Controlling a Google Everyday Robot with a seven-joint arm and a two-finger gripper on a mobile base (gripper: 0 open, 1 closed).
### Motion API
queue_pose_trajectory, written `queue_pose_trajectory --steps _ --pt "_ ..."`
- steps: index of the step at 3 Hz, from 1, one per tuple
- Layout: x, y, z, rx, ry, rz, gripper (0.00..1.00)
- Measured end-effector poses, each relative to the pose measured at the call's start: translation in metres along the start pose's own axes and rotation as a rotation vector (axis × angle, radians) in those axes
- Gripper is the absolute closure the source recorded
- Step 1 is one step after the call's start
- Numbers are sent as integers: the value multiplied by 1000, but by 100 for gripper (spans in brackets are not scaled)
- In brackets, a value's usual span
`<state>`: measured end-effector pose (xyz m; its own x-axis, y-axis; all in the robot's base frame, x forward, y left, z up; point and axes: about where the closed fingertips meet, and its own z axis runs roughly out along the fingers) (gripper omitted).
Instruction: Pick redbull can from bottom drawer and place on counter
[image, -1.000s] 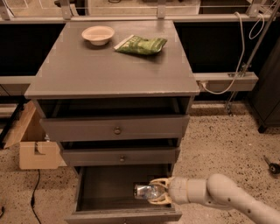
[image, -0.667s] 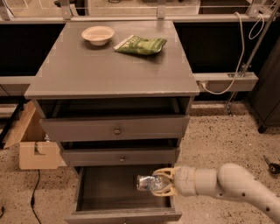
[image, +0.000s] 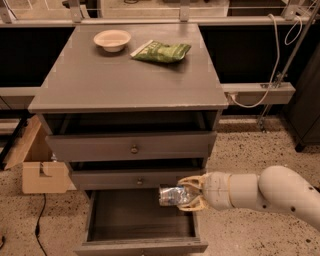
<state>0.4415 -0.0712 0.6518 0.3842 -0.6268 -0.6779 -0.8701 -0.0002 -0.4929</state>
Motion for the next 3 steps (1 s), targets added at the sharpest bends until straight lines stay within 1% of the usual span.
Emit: queue_pose_trajectory --steps 1,2,3 --pt "-3 -4 0 -5 -3 -5 100" --pt "-21 -47 -35 44 20 -9 100" --pt "-48 -112 -75 104 48 -21 100"
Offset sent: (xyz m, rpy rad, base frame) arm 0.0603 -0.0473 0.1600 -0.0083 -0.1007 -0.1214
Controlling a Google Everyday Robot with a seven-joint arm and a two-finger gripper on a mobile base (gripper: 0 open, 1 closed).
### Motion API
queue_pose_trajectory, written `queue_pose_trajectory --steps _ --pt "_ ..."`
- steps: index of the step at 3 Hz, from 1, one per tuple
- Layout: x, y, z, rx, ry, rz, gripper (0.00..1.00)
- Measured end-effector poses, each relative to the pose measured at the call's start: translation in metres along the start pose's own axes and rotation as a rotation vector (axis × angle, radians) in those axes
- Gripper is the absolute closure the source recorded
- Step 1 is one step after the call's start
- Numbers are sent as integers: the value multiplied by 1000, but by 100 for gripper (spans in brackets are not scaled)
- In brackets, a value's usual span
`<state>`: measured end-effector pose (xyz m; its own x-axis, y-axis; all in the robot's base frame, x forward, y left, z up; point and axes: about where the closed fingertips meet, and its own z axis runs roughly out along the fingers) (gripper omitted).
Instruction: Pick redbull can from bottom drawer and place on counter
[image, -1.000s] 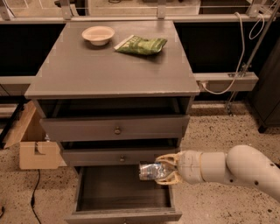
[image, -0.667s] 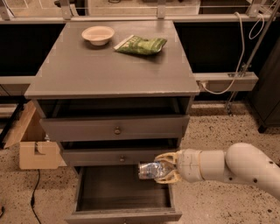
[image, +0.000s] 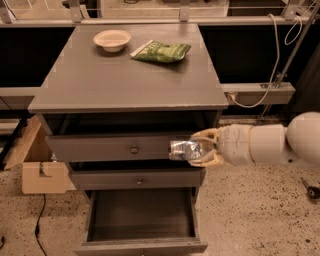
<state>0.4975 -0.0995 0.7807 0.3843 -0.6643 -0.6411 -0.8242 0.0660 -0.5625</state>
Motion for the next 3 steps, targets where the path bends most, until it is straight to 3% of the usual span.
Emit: queue_pose_trajectory --steps 1,2,3 --pt "-14 -63 -20 22 22 8 100" --pt "-25 -123 -14 13 10 24 100" --pt "-28 -168 11 2 -7 61 100"
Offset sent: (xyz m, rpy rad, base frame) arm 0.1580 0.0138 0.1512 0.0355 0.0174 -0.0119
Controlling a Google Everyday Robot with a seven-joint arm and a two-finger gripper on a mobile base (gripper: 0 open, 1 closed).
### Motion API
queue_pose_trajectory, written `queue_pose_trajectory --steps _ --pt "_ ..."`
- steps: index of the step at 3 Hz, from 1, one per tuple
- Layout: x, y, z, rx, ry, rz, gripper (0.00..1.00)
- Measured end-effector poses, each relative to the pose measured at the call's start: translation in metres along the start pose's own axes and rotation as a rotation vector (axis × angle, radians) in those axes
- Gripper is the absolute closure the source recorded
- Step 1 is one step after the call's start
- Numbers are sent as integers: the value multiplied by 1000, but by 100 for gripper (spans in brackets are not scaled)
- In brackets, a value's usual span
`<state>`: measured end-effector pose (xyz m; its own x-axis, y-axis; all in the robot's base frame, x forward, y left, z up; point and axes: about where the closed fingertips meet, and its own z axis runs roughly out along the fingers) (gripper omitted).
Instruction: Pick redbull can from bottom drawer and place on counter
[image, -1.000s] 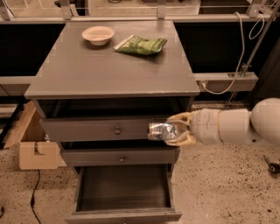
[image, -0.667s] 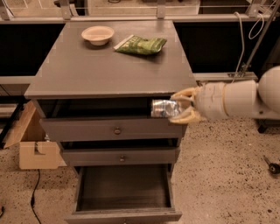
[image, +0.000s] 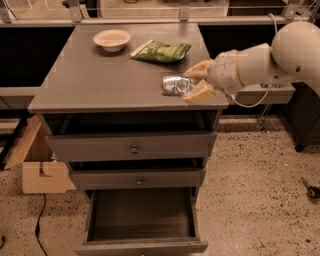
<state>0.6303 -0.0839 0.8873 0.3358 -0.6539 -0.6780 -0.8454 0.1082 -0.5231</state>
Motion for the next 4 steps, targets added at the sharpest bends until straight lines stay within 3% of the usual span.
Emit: queue_pose_trajectory --steps 1,3,4 --pt "-4 -27 29 -4 -24 39 100" --pt "-14 -54 84 12 -57 120 100" --pt "-17 -62 114 -17 -77 147 81"
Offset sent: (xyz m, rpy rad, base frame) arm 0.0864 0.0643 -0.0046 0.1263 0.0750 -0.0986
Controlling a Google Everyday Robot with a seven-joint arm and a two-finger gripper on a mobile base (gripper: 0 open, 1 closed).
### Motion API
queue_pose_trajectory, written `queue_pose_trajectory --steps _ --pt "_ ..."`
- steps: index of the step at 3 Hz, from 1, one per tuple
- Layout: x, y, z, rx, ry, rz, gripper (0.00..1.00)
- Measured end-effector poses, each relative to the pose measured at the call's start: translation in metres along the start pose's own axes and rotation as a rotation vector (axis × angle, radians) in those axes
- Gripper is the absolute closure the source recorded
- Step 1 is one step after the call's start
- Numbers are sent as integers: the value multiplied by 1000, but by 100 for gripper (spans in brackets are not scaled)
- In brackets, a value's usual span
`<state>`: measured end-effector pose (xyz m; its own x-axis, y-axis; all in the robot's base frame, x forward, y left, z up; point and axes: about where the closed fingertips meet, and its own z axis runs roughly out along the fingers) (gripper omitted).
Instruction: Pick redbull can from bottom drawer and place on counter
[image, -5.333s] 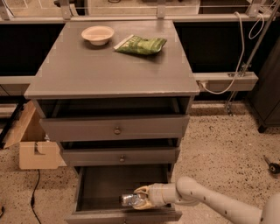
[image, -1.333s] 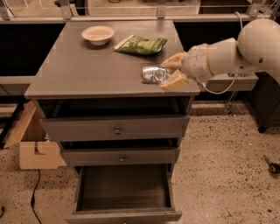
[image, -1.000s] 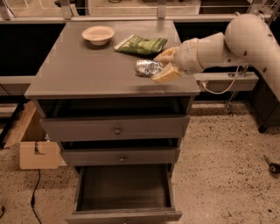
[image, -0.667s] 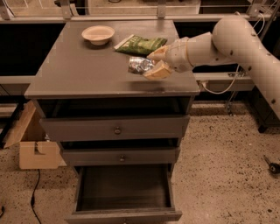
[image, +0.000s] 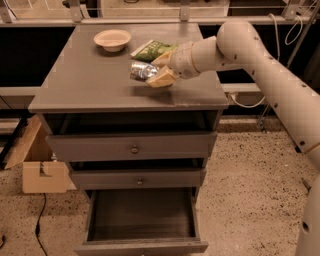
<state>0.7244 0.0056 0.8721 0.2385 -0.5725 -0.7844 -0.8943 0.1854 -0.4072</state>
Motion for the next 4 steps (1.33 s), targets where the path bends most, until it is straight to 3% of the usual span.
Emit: queue_pose_trajectory --steps 2,3,4 --pt "-3 -11 31 -39 -38 26 35" --pt "-5 -15 29 -33 -53 25 4" --pt "-4 -16 21 -17 -59 24 0"
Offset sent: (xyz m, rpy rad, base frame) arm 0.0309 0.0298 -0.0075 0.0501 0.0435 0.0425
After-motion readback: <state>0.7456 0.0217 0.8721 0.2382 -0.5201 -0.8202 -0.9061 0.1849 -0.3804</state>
